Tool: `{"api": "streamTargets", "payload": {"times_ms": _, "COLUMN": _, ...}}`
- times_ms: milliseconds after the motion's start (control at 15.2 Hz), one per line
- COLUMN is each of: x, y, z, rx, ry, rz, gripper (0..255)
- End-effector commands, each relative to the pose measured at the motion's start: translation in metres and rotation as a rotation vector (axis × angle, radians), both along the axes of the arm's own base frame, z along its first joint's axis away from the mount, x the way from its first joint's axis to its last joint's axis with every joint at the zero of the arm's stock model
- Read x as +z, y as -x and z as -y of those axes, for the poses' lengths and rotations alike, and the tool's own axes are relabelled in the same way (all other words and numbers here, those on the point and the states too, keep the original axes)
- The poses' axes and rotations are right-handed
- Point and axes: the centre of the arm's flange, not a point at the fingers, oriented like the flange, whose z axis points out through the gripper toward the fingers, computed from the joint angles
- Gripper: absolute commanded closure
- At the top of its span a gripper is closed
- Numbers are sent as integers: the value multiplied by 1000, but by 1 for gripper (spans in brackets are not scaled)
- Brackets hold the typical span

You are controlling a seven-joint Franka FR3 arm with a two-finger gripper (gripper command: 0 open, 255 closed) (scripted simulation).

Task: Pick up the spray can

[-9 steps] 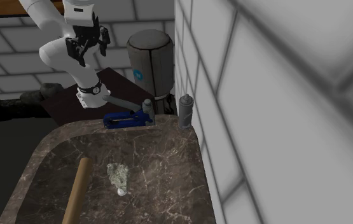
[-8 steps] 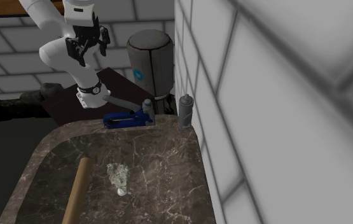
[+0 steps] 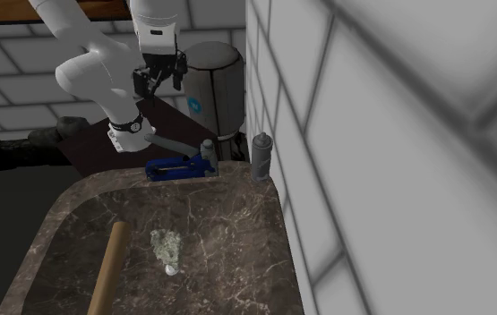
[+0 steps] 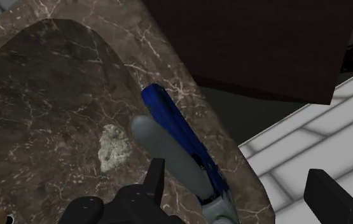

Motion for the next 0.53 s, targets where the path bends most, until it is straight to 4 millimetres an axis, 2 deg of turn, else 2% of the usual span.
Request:
{"api": "streamTargets", "payload": {"times_ms": 0, "x": -10, "y": -21, "z": -11, "rx": 2, "ry": -6, "rz": 6, "gripper": 0}}
{"api": "streamTargets", "payload": {"times_ms": 462, "x": -35, "y": -96, "z": -52, "rx": 10, "ry": -24, "rz": 22, "gripper": 0}}
